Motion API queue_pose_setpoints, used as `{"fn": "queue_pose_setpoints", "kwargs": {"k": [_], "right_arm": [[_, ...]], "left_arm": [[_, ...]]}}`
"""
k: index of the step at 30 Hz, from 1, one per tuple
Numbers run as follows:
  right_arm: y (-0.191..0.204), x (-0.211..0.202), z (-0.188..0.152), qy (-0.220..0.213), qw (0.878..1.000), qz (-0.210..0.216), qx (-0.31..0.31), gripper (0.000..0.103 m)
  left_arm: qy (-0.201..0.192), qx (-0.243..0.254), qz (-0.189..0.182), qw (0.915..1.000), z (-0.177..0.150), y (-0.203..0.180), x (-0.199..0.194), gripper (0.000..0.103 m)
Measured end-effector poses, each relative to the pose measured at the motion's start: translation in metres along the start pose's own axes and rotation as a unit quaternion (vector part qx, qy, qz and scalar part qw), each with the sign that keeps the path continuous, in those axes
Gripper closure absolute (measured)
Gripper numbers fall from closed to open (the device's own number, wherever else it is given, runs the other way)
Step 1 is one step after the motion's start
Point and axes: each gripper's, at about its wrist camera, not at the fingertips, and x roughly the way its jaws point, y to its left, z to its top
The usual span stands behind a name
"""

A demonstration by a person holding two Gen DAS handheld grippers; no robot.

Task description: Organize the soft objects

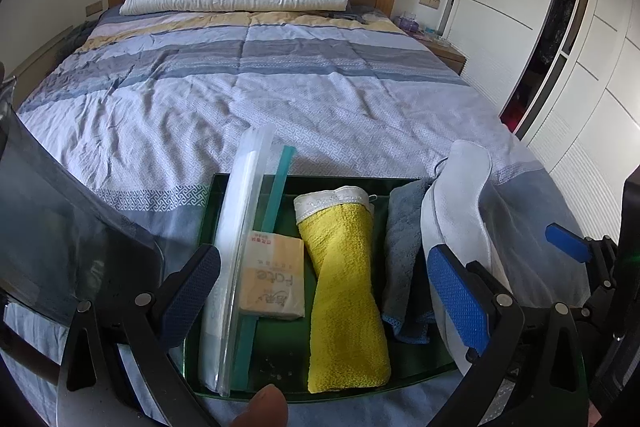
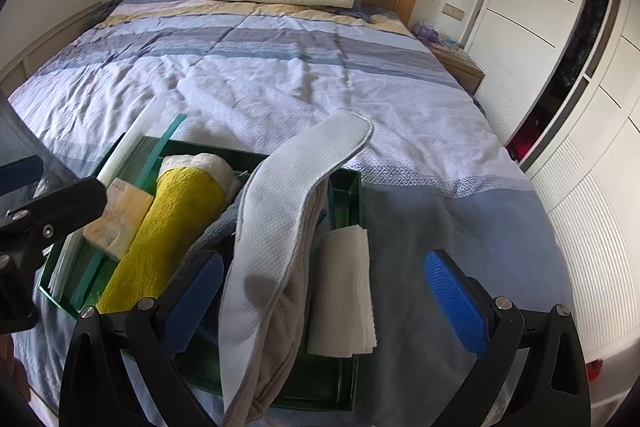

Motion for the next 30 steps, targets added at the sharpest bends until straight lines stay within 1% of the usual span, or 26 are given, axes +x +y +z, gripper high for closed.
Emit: {"fn": "queue_pose_setpoints", "kwargs": {"k": [5, 11, 15, 22, 30], "right_arm": [[0.0, 0.001, -0.001, -0.005, 1.0, -0.002, 0.006, 0.0], [0.0, 0.001, -0.001, -0.012, 1.0, -0.008, 0.013, 0.0], [0.0, 0.002, -0.001, -0.013, 1.0, -0.009, 0.016, 0.0], [0.0, 0.002, -0.002, -0.011, 1.0, -0.014, 0.016, 0.0], [0.002, -0.003, -0.002, -0.012, 1.0, -0.022, 0.016, 0.0]], "left_arm": [[-0.011, 0.004, 0.003, 0.9999, -0.001, -0.001, -0.002, 0.001], [-0.015, 0.012, -0.005, 0.9998, -0.001, -0.003, -0.003, 0.001], [-0.002, 0.019, -0.017, 0.9997, -0.001, -0.005, 0.001, 0.001], [-0.007, 0.021, -0.014, 0.9997, -0.004, -0.007, -0.001, 0.001], [-0.006, 0.014, -0.033, 0.9993, -0.006, -0.004, -0.01, 0.001]]}}
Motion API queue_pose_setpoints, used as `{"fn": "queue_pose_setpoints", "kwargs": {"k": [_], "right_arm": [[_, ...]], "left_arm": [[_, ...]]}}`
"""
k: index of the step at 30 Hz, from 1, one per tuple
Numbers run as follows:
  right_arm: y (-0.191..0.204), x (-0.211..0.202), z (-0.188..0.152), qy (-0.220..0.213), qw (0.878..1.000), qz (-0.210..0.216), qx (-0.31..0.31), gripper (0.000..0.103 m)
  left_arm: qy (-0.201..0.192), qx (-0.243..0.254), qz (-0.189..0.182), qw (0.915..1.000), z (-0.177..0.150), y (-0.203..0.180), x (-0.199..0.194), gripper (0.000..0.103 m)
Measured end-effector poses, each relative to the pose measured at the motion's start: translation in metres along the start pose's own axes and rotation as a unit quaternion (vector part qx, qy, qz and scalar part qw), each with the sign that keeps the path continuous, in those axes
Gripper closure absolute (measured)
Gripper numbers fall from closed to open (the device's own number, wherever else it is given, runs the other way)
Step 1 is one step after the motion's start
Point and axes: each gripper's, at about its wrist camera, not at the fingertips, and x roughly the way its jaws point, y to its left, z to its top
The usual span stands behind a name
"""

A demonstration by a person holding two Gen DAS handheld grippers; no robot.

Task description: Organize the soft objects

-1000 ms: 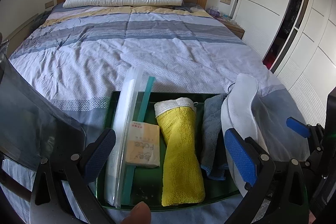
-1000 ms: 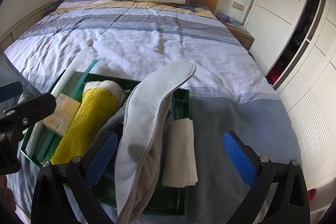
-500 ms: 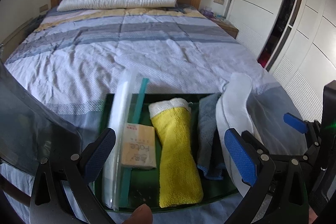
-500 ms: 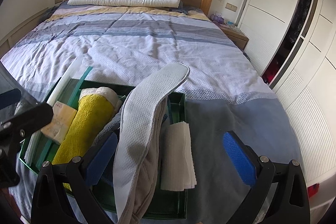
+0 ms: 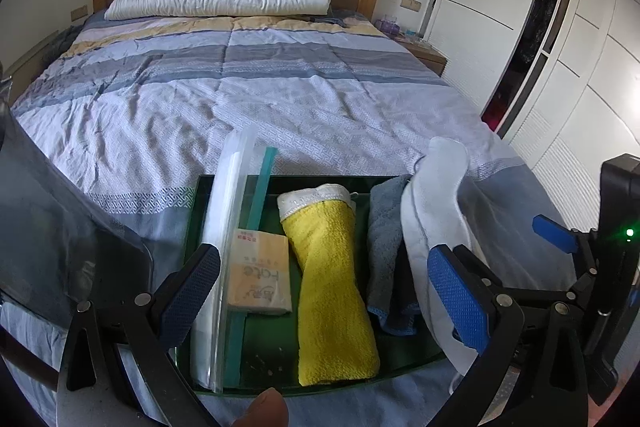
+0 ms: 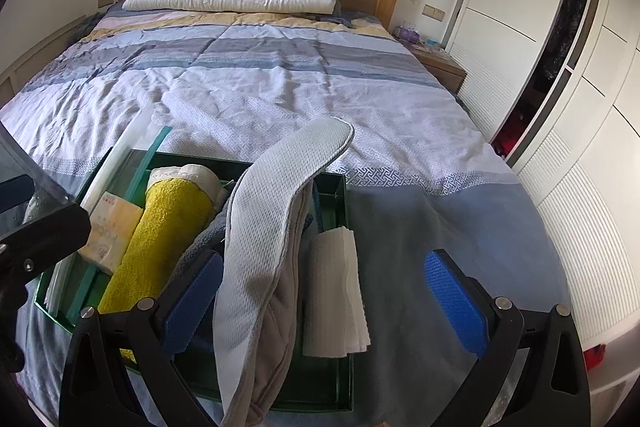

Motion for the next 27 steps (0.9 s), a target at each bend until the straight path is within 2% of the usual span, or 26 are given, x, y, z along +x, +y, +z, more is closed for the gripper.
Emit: {"fn": "queue_pose_setpoints", "kwargs": {"k": [9, 18, 27], "right_arm": [[0.0, -0.014, -0.004, -0.007, 1.0, -0.004, 0.003, 0.0], [0.001, -0.039, -0.015, -0.015, 1.0, -0.007, 0.017, 0.0], [0.012, -0.094, -0.048, -0.013, 1.0, -0.015, 0.022, 0.0]], "left_arm": [[0.004, 0.017, -0.008, 0.9998, -0.014, -0.002, -0.018, 0.001], [-0.001, 0.017, 0.009, 0.9998, -0.024, 0.004, -0.036, 0.001], [-0.005, 0.02, 0.011, 0.9997, -0.049, 0.016, -0.069, 0.001]]}}
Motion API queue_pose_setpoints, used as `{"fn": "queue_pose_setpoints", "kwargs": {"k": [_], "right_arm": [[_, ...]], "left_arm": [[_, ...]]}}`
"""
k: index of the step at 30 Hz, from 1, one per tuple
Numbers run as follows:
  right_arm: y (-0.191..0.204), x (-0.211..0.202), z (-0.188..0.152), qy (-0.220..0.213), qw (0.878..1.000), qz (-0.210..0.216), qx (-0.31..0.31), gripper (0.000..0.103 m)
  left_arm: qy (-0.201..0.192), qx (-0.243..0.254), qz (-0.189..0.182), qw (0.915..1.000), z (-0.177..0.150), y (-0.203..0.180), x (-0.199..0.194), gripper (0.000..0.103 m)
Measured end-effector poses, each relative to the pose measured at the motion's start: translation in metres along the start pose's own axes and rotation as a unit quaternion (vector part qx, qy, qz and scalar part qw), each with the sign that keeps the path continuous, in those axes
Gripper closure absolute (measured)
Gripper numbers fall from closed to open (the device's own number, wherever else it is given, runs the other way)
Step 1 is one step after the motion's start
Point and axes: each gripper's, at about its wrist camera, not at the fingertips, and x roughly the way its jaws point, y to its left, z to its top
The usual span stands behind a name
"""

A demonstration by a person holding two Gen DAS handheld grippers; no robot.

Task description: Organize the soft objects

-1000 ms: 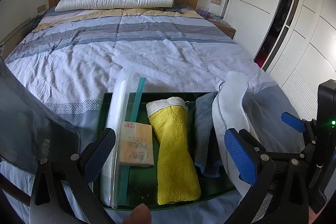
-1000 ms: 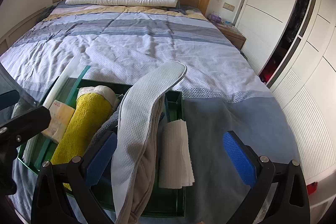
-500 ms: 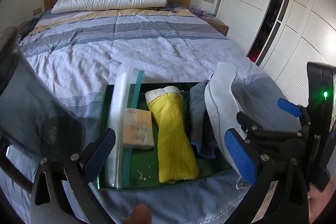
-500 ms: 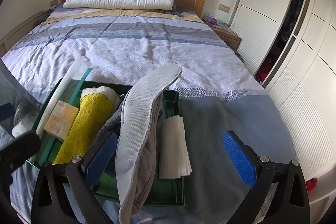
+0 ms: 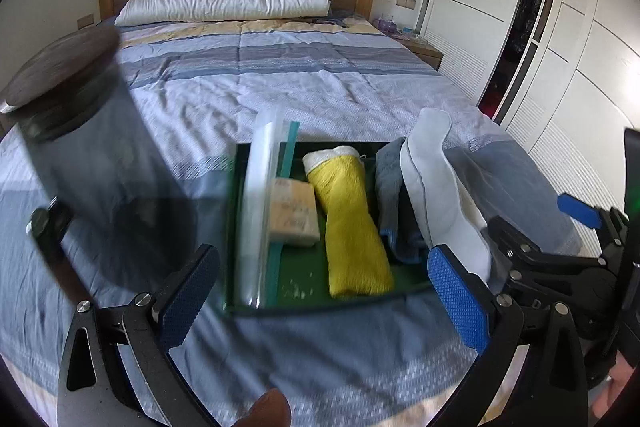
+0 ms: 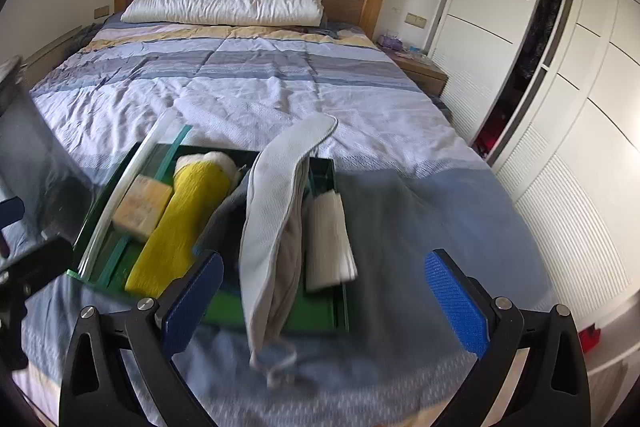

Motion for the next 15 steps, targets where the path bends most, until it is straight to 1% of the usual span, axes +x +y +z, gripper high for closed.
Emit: {"fn": "queue_pose_setpoints", "kwargs": {"k": [4, 5, 8, 11, 13, 15], "right_arm": [[0.012, -0.035, -0.018, 0.002, 1.0, -0.008, 0.007, 0.0], [0.015, -0.046, -0.023, 0.002, 1.0, -0.005, 0.012, 0.0], [0.028, -0.077, -0.04, 0.004, 1.0, -0.002, 0.02, 0.0], [0.044, -0.119, -0.062, -0.003, 0.999, 0.011, 0.032, 0.0], [0.056, -0.144, -0.074, -0.012, 0.999, 0.011, 0.029, 0.0], [0.071, -0.168, -0.088, -0.02, 0.999, 0.016, 0.021, 0.0]], "left_arm": [[0.0, 0.01, 0.004, 0.9999, -0.02, 0.007, -0.026, 0.001], [-0.001, 0.014, 0.002, 0.9999, -0.025, 0.009, -0.033, 0.001], [-0.003, 0.028, 0.009, 0.9996, -0.046, 0.018, -0.059, 0.001], [-0.01, 0.036, 0.01, 0.9993, -0.071, 0.034, -0.092, 0.001], [-0.016, 0.035, 0.018, 0.9991, -0.088, 0.048, -0.117, 0.001], [-0.025, 0.028, 0.017, 0.9992, -0.103, 0.061, -0.139, 0.001]]}}
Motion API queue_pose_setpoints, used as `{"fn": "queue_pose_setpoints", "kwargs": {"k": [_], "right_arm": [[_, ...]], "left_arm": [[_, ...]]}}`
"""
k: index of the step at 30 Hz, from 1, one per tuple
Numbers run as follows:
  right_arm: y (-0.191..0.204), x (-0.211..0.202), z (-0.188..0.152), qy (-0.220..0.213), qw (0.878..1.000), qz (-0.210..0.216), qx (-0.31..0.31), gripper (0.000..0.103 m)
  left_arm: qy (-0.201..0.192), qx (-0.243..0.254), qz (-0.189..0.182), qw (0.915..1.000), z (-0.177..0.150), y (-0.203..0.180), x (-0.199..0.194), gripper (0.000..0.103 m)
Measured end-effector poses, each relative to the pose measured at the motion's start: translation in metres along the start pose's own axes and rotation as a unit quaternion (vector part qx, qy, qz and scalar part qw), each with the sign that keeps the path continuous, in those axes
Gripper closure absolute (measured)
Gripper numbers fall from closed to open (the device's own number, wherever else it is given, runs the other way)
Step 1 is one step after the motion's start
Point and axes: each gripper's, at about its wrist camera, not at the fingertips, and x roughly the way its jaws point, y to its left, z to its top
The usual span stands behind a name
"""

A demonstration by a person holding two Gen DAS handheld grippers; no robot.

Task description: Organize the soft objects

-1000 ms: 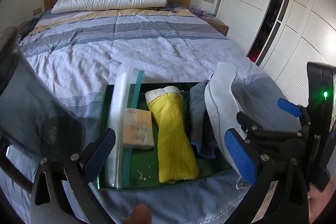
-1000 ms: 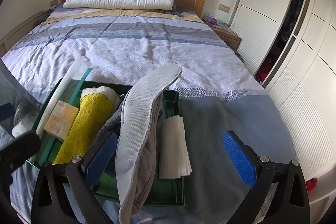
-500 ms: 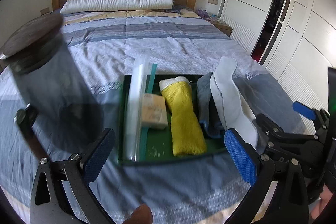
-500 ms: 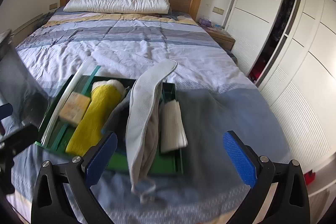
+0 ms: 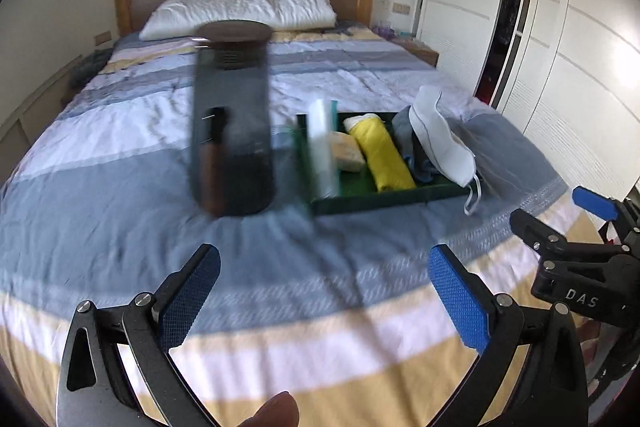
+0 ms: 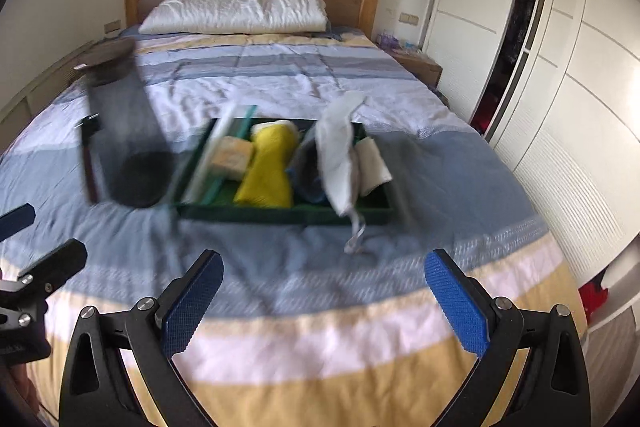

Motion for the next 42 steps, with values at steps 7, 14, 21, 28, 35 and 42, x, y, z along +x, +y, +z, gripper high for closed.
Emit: {"fn": "queue_pose_setpoints", "kwargs": {"k": [7, 14, 21, 28, 35, 42], "right_arm": [[0.053, -0.08, -0.036, -0.03, 0.999, 0.023, -0.036, 0.0], [0.088, -0.131, -0.073, -0.042, 0.997, 0.043, -0.058, 0.0], [0.091, -0.147, -0.083, -0.043, 0.997, 0.043, -0.049, 0.0], [0.09, -0.159, -0.083, -0.049, 0.997, 0.047, -0.046, 0.0], [0.088, -0.159, -0.087, -0.048, 0.997, 0.053, -0.039, 0.0], [0.085, -0.15, -0.088, -0.04, 0.997, 0.05, -0.035, 0.0]], "left_arm": [[-0.01, -0.033, 0.014, 0.9993, -0.045, 0.043, -0.068, 0.001], [-0.024, -0.037, 0.035, 0.9984, -0.069, 0.063, -0.11, 0.001], [-0.032, -0.046, 0.043, 0.9975, -0.083, 0.074, -0.13, 0.001], [-0.031, -0.041, 0.039, 0.9979, -0.089, 0.07, -0.135, 0.001], [-0.025, -0.041, 0.039, 0.9981, -0.091, 0.065, -0.132, 0.001], [-0.02, -0.047, 0.033, 0.9981, -0.092, 0.064, -0.128, 0.001]]}}
